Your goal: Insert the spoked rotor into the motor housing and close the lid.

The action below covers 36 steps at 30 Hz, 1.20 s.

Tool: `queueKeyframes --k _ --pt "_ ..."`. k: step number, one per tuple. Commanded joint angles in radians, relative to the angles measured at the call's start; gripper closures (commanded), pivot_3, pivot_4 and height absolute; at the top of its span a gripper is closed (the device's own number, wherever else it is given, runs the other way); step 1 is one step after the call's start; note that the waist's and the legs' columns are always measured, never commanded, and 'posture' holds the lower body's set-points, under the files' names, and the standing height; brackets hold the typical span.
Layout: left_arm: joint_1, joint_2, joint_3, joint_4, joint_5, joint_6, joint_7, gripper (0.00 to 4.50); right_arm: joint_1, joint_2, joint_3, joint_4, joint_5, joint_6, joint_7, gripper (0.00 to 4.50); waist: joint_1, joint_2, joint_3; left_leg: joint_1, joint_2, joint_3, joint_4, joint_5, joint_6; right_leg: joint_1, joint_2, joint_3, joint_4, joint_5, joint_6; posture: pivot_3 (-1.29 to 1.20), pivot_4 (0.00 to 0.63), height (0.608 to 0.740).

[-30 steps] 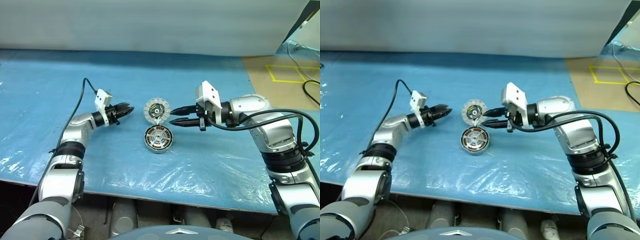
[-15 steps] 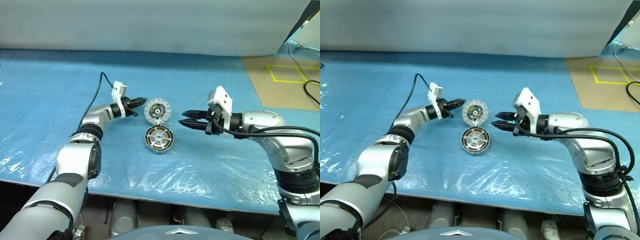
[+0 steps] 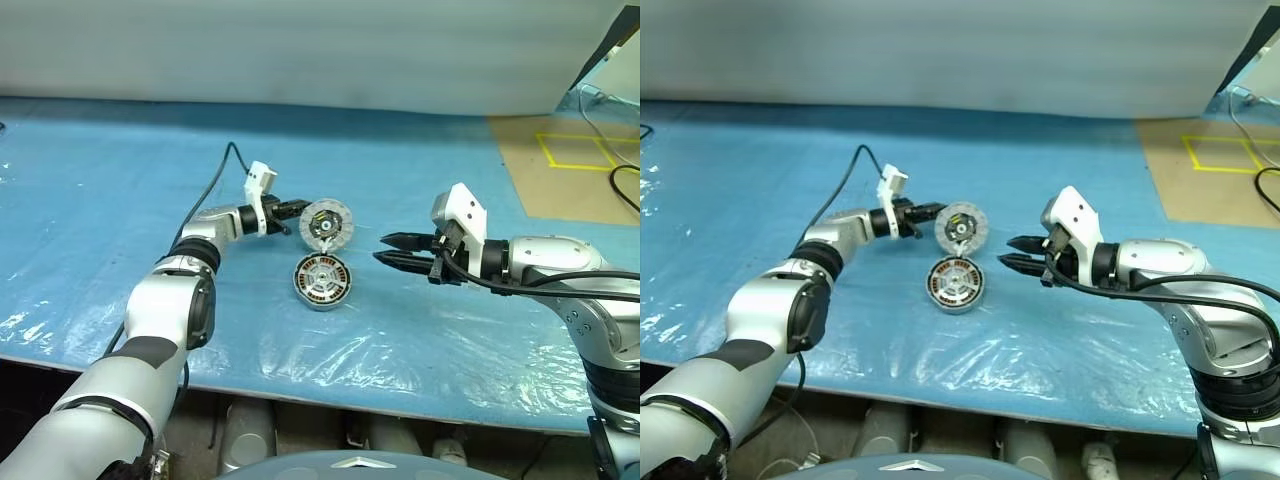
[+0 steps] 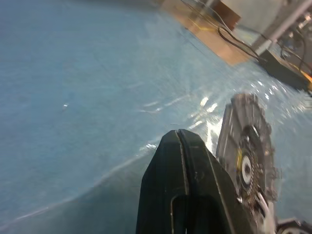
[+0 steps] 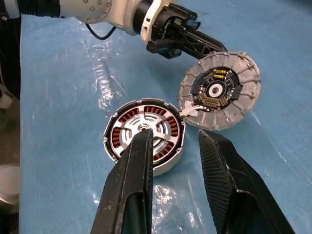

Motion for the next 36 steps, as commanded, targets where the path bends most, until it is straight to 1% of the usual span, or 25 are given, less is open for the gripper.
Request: queueKeyframes --k 1,7,12,19,28,32,36 --pt "-0.038 -0.003 -0.018 -0.026 0.026 -0.027 -0.083 4.48 -0.002 -0.016 -0.034 -0.039 0.031 -0.002 -0.014 2.99 0.0 0.0 0.0 0.0 0.0 0.0 0.0 0.0 0.0 0.0 0.0 0.0 0.0 0.0 0.0 0.0 0.15 0.74" --pt "-0.077 0.009 -0.007 -0.032 0.031 -0.036 -0.145 4.48 -0.008 -0.031 -0.015 -0.025 0.034 -0.021 -0.017 2.99 0.0 0.0 0.0 0.0 0.0 0.0 -0.001 0.0 0.0 0.0 0.0 -0.001 -0.001 0.0 0.0 0.0 0.15 0.74" --pt "-0.081 -0.006 -0.003 -0.038 0.024 -0.027 -0.202 4.48 -0.014 -0.031 -0.004 -0.016 0.031 -0.029 -0.018 2.99 0.0 0.0 0.0 0.0 0.0 0.0 -0.001 0.0 0.0 0.0 0.0 0.0 -0.001 0.0 0.0 0.0 0.15 0.74" --pt "-0.022 -0.038 -0.093 -0.053 0.091 -0.051 -0.339 4.48 -0.019 -0.042 0.005 -0.009 0.024 -0.032 -0.013 2.99 0.001 0.0 0.0 0.0 0.0 0.0 -0.002 0.0 0.0 0.0 -0.001 -0.001 -0.001 0.0 0.0 0.0 0.15 0.74" --pt "-0.016 -0.043 -0.166 -0.077 0.14 -0.121 -0.443 4.48 -0.022 -0.035 0.015 0.0 0.019 -0.038 -0.026 2.99 0.002 0.0 0.0 0.0 0.0 0.0 -0.001 0.0 0.001 0.0 -0.001 -0.001 -0.001 -0.001 -0.001 0.0 0.15 0.74" --pt "-0.015 -0.04 -0.188 -0.088 0.13 -0.128 -0.45 4.48 -0.024 -0.027 0.027 0.012 0.014 -0.054 -0.032 2.99 0.002 0.0 0.0 0.0 0.0 0.0 -0.001 0.0 0.001 0.0 -0.001 -0.001 -0.001 -0.001 -0.002 0.0 0.15 0.74" --pt "0.016 -0.02 -0.26 -0.144 0.083 -0.135 -0.45 4.48 -0.027 -0.022 0.04 0.022 0.011 -0.07 -0.036 2.99 0.002 0.0 0.0 0.0 0.0 0.0 -0.002 0.0 0.001 0.0 -0.001 -0.001 -0.001 -0.001 -0.002 0.0 0.15 0.74"
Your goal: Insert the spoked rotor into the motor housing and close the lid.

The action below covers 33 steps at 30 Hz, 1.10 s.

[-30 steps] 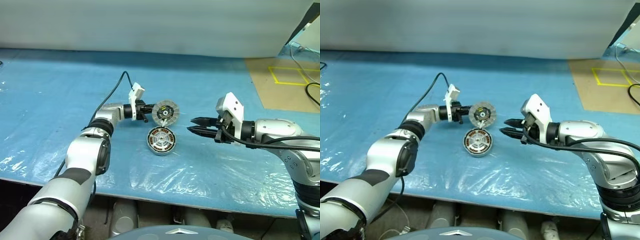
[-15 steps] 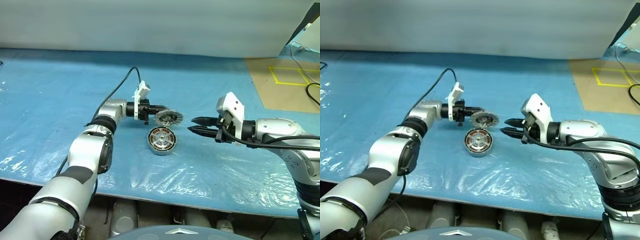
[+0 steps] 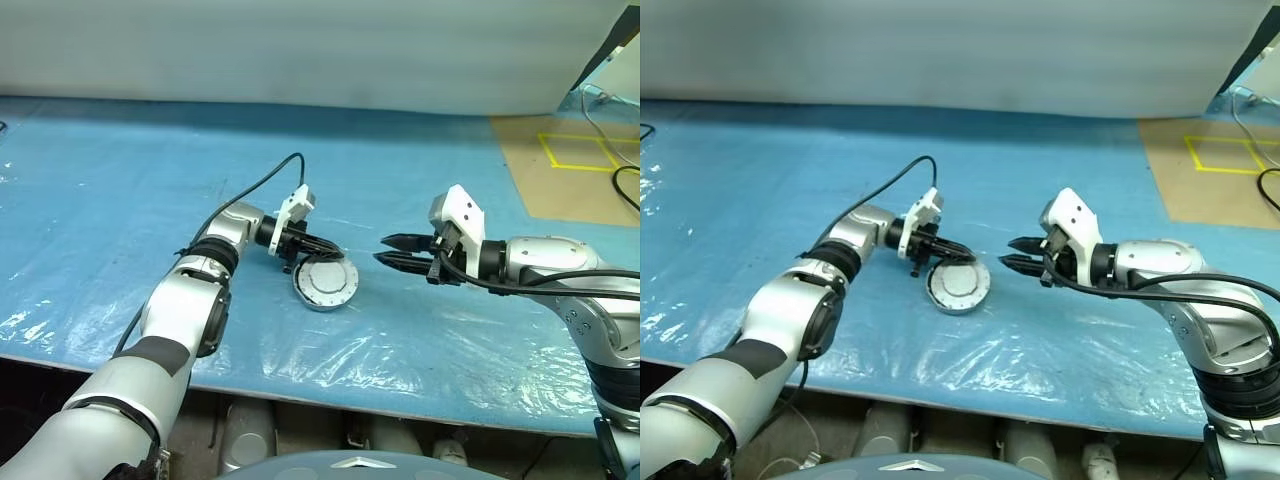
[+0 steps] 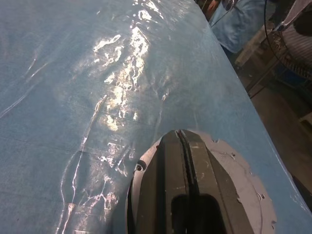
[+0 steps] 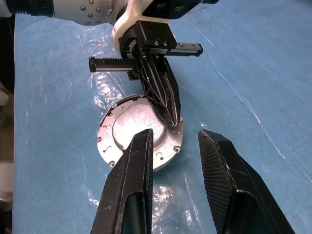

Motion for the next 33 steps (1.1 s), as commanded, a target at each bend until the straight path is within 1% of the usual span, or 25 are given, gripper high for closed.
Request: queueKeyframes --k 1,5,8,9,12,15,17,19,21,23,26,29,30,33 --pt "0.024 0.027 -0.056 -0.09 -0.075 -0.012 -0.013 4.48 -0.021 0.002 -0.001 -0.007 -0.004 -0.035 -0.001 2.99 0.0 0.0 0.0 0.0 0.0 0.0 0.0 0.0 0.0 0.0 0.0 0.0 0.0 0.0 -0.001 0.0 0.15 0.74" --pt "0.069 0.076 -0.072 -0.229 -0.198 0.04 -0.013 4.48 -0.022 -0.007 0.012 0.006 -0.009 -0.075 0.034 2.99 -0.001 0.0 0.0 0.0 0.0 0.0 0.0 0.0 0.0 0.0 0.0 0.0 0.0 -0.001 -0.002 0.0 0.15 0.74" --pt "0.123 0.097 -0.006 -0.369 -0.266 0.106 -0.011 4.48 -0.033 -0.005 0.023 0.029 -0.01 -0.106 0.066 2.99 -0.001 0.0 0.0 0.0 0.0 0.0 0.0 0.0 0.0 0.0 0.0 0.0 0.001 -0.001 -0.002 0.0 0.15 0.74" --pt "0.158 0.107 0.013 -0.446 -0.288 0.138 -0.006 4.48 -0.039 -0.002 0.032 0.039 -0.017 -0.117 0.072 2.99 -0.003 0.0 0.0 0.0 0.0 0.0 0.0 0.0 0.0 0.0 0.0 0.0 0.001 -0.001 -0.002 0.0 0.15 0.74" --pt "0.346 0.157 0.06 -0.808 -0.379 0.311 0.092 4.48 -0.058 0.01 0.07 0.073 -0.04 -0.154 0.093 2.99 -0.013 0.001 0.0 0.0 0.001 0.001 0.0 0.0 0.0 0.0 0.0 0.0 0.0 -0.001 -0.003 0.0 0.15 0.74" --pt "0.516 0.207 0.089 -1.091 -0.441 0.443 0.197 4.48 -0.071 0.033 0.089 0.103 -0.045 -0.175 0.103 2.99 -0.015 0.002 0.0 0.001 0.003 0.002 -0.002 0.0 0.0 -0.001 0.001 0.0 0.001 -0.002 -0.004 0.0 0.15 0.74" --pt "0.684 0.262 0.096 -1.288 -0.45 0.48 0.257 4.48 -0.077 0.053 0.102 0.133 -0.052 -0.199 0.116 2.99 -0.019 0.002 0.0 0.001 0.005 0.003 -0.002 0.0 0.0 -0.002 0.002 0.0 0.002 -0.003 -0.005 0.0 0.15 0.74" --pt "0.798 0.287 0.112 -1.405 -0.454 0.493 0.328 4.48 -0.08 0.066 0.114 0.161 -0.057 -0.22 0.136 2.99 -0.018 0.003 0.001 0.003 0.006 0.006 -0.004 -0.001 -0.001 -0.002 0.002 0.0 0.0 -0.004 -0.007 0.0 0.15 0.74" --pt "0.866 0.299 0.131 -1.466 -0.453 0.485 0.392 4.5 -0.086 0.077 0.133 0.193 -0.069 -0.247 0.16 2.65 -0.011 0.004 0.001 0.003 0.007 0.008 -0.005 -0.001 -0.001 -0.002 0.003 0.0 -0.001 -0.005 -0.007 0.0 0.15 0.74" --pt "0.926 0.318 0.15 -1.521 -0.458 0.487 0.438 4.5 -0.094 0.086 0.151 0.23 -0.079 -0.271 0.19 2.17 -0.01 0.004 0.001 0.003 0.007 0.013 -0.004 0.0 0.0 -0.001 0.003 0.0 -0.001 -0.005 -0.007 0.0 0.15 0.74" --pt "0.987 0.32 0.169 -1.547 -0.436 0.441 0.509 4.5 -0.107 0.098 0.185 0.287 -0.094 -0.304 0.243 1.15 -0.015 0.004 0.001 0.006 0.007 0.014 -0.003 0.0 0.001 0.001 0.003 0.002 -0.001 -0.005 -0.007 0.0 0.15 0.74" --pt "1.033 0.323 0.175 -1.53 -0.403 0.367 0.55 4.5 -0.131 0.12 0.222 0.358 -0.125 -0.342 0.282 0.17 -0.019 0.004 0.001 0.007 0.007 0.014 -0.003 0.0 0.001 0.001 0.003 0.003 -0.001 -0.004 -0.007 0.0 0.15 0.74" --pt "1.043 0.323 0.178 -1.526 -0.407 0.359 0.558 4.5 -0.143 0.131 0.235 0.384 -0.14 -0.357 0.289 0.06 -0.019 0.004 0.001 0.008 0.008 0.015 -0.003 0.0 0.001 0.001 0.004 0.003 -0.001 -0.004 -0.007 0.0 0.15 0.74" --pt "1.075 0.31 0.19 -1.523 -0.414 0.316 0.591 4.5 -0.178 0.169 0.272 0.447 -0.18 -0.392 0.307 0.06 -0.03 0.004 0.001 0.007 0.009 0.015 -0.003 0.0 0.0 0.0 0.005 0.003 0.0 -0.004 -0.007 0.0 0.15 0.74"
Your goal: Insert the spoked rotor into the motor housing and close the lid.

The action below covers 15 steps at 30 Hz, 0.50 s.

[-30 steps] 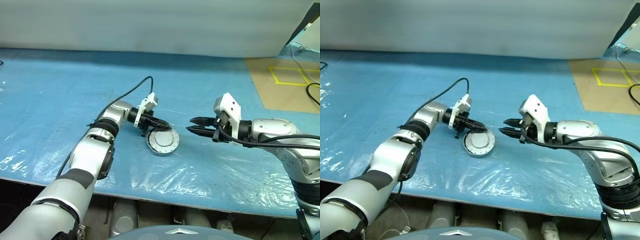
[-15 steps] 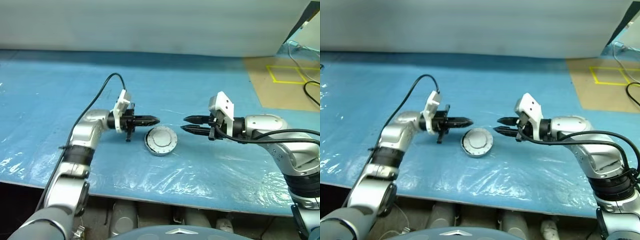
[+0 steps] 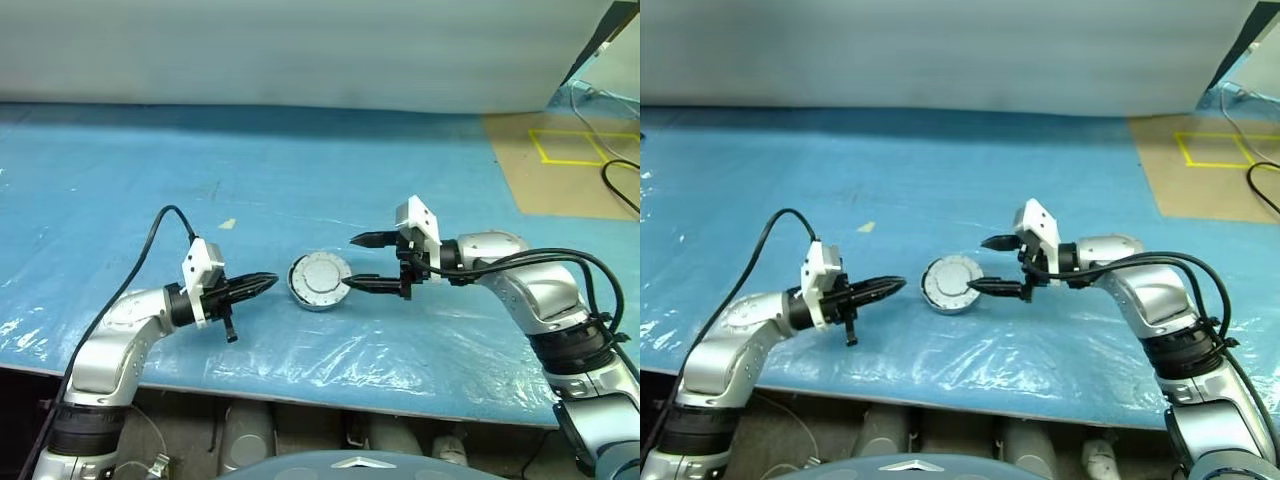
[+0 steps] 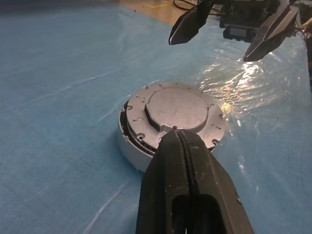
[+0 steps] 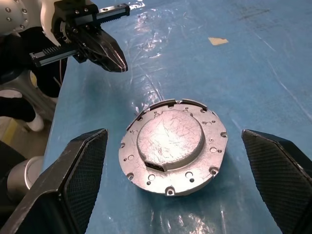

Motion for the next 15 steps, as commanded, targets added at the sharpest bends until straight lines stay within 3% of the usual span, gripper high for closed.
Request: queueKeyframes --k 1,3,15 --pt "0.028 -0.02 0.038 -0.017 -0.014 -0.07 0.044 4.5 -0.046 0.033 0.031 0.043 -0.04 -0.056 0.033 0.06 -0.008 0.0 0.0 0.0 0.0 0.0 0.0 0.0 0.0 0.0 0.0 0.0 0.0 0.0 0.0 0.0 0.15 0.74" --pt "0.044 -0.052 0.066 -0.009 -0.041 -0.089 0.083 4.5 -0.065 0.057 0.059 0.079 -0.072 -0.09 0.052 0.06 -0.013 0.0 0.0 -0.001 0.0 0.0 0.0 0.0 0.0 0.0 0.0 0.0 0.0 0.0 0.0 0.0 0.15 0.74" --pt "0.06 -0.037 0.019 0.004 -0.008 -0.211 0.067 4.5 -0.125 0.121 0.16 0.256 -0.255 -0.306 0.137 0.06 -0.014 0.0 0.0 0.0 0.0 0.001 0.004 0.0 0.001 0.0 0.0 0.001 0.004 0.0 0.0 0.0 0.15 0.74"
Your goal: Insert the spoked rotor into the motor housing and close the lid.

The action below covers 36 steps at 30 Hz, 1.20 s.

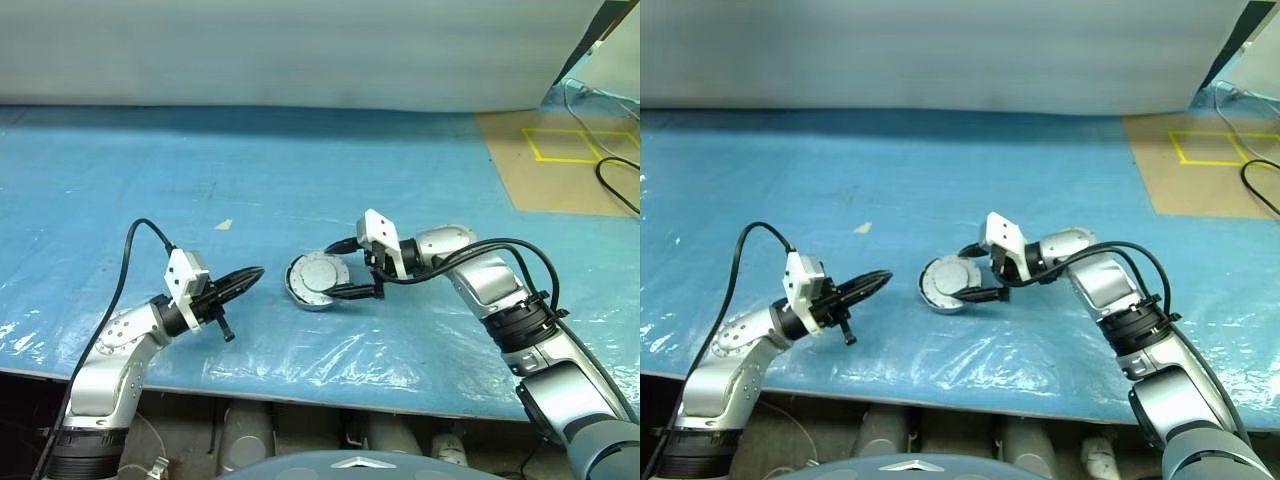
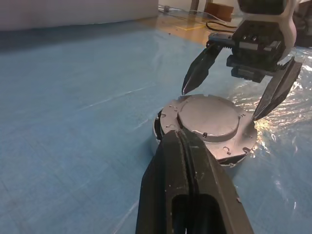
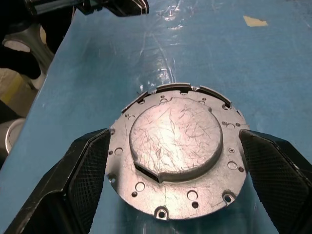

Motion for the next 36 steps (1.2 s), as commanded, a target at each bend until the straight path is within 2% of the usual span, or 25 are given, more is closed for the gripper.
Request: queueKeyframes --k 1,13,16,19,24,36 --pt "-0.01 0.01 -0.018 -0.016 -0.008 -0.034 -0.017 4.5 -0.019 0.021 0.009 0.026 -0.035 -0.065 0.018 0.06 0.0 0.0 0.0 0.0 0.0 0.0 0.0 0.0 0.0 0.0 0.0 0.0 0.0 0.0 0.0 0.0 0.15 0.74" --pt "0.038 0.01 -0.039 -0.002 0.021 -0.074 0.013 4.5 -0.022 0.076 0.021 0.143 -0.123 -0.181 0.032 0.06 -0.002 0.0 0.0 0.002 0.001 0.0 0.001 -0.002 0.003 0.0 0.0 0.0 0.002 0.0 0.0 0.0 0.15 0.74" --pt "0.036 0.005 -0.036 0.026 0.028 -0.088 0.017 4.5 -0.023 0.078 0.025 0.147 -0.13 -0.205 0.05 0.68 -0.002 0.0 0.0 0.002 0.001 0.0 0.001 -0.002 0.003 0.001 0.0 0.001 0.002 0.0 0.0 0.0 0.15 0.74" --pt "0.028 -0.002 -0.041 0.032 0.025 -0.092 0.025 4.5 -0.031 0.083 0.018 0.144 -0.133 -0.219 0.055 1.5 -0.002 0.0 0.0 0.002 0.001 0.0 0.002 -0.002 0.003 0.001 0.0 0.001 0.003 0.0 0.0 0.0 0.15 0.74" --pt "0.027 -0.019 -0.034 0.011 -0.001 -0.074 0.047 4.5 -0.039 0.079 0.002 0.12 -0.135 -0.218 0.052 1.5 -0.002 0.0 0.0 0.002 0.001 0.0 0.002 -0.002 0.003 0.001 0.0 0.001 0.003 0.0 0.0 0.0 0.15 0.74" --pt "0.022 0.036 -0.068 -0.006 0.005 -0.081 0.002 4.5 -0.094 0.106 -0.03 0.063 -0.095 -0.177 0.056 1.5 0.0 0.0 0.0 0.002 0.001 0.0 0.002 -0.002 0.003 0.0 0.0 0.001 0.003 0.0 0.0 0.0 0.15 0.74"
